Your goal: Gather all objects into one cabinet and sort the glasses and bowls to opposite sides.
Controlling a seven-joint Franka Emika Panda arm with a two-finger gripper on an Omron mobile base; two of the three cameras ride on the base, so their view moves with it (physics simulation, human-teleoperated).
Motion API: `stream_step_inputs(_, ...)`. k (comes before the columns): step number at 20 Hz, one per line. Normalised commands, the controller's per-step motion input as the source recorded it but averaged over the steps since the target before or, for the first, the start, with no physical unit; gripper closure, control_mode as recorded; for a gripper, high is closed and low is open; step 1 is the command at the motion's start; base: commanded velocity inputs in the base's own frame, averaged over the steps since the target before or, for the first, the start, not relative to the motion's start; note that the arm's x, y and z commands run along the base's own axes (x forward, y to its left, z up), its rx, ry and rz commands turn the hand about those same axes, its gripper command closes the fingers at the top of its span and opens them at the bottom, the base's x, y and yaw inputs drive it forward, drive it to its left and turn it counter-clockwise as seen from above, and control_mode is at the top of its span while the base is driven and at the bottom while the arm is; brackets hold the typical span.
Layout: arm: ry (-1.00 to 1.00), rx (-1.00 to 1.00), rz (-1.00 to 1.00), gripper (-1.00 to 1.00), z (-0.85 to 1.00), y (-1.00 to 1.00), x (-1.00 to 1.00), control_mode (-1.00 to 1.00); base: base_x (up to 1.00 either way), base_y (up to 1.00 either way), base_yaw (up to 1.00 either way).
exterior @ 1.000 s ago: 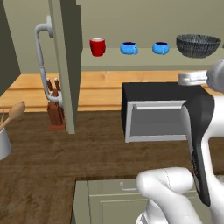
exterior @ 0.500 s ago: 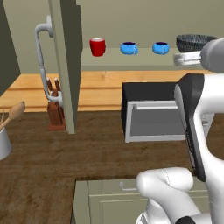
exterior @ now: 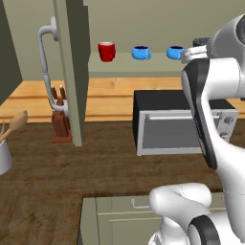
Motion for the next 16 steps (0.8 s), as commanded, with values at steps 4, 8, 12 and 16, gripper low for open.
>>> stream_step_inputs(4,0.02,0.01,0.0,-1.0,-0.23,-0.07,0.34,-1.0,0.0,0.0,0.0)
stream_step_inputs(8,0.04,0.04,0.0,-1.0,-0.28,-0.18,0.21,-1.0,0.0,0.0,0.0)
stream_step_inputs(12,0.0,0.08,0.0,-1.0,-0.07,-0.16,0.42,-1.0,0.0,0.0,0.0)
stream_step_inputs(16,0.0,0.07,-0.01,-1.0,0.08,-0.04,0.45,-1.0,0.0,0.0,0.0)
